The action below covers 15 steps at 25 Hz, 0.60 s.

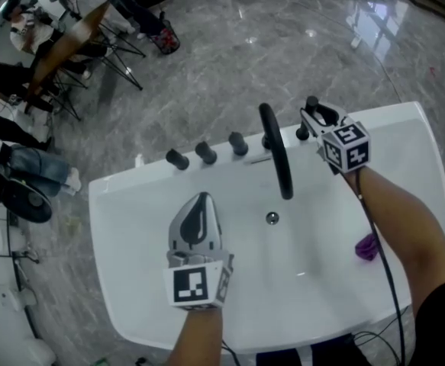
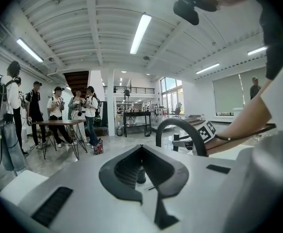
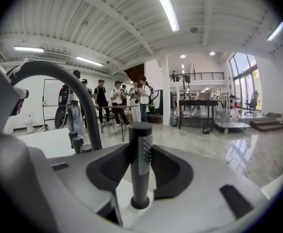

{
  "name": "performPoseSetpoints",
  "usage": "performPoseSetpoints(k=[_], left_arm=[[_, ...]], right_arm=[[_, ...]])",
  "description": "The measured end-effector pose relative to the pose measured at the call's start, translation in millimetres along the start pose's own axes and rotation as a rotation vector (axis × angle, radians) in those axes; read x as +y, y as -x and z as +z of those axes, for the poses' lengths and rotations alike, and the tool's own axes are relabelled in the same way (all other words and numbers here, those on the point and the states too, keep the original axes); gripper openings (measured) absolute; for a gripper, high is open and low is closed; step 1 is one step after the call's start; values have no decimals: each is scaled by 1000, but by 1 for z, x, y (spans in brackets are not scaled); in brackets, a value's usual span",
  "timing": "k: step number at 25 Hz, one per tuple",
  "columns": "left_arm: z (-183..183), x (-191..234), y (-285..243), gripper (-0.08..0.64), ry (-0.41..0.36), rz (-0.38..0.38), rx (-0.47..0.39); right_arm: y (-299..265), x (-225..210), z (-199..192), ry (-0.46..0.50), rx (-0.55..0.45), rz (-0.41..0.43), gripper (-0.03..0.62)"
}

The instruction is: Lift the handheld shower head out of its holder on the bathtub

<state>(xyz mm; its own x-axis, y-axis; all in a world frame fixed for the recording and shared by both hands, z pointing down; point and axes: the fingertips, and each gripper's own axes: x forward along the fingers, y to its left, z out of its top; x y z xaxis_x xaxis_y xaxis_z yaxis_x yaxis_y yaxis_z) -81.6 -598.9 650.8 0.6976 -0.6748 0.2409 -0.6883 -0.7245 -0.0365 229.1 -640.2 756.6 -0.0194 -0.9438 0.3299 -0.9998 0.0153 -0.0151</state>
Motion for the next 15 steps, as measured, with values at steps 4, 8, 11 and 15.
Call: performPoseSetpoints(k=[4, 8, 11, 15], left_arm=[[3, -5, 7, 8, 28, 2, -9], [6, -7, 10, 8, 24, 1, -4], [11, -3, 12, 8, 15, 0, -6], [16, 3, 18, 8, 7, 4, -12]], right_arm=[[2, 0, -3, 1, 17, -7, 147], [6, -1, -2, -4, 27, -20, 147], [6, -1, -3, -5, 33, -33, 146], [12, 3, 22, 19, -52, -26, 146]])
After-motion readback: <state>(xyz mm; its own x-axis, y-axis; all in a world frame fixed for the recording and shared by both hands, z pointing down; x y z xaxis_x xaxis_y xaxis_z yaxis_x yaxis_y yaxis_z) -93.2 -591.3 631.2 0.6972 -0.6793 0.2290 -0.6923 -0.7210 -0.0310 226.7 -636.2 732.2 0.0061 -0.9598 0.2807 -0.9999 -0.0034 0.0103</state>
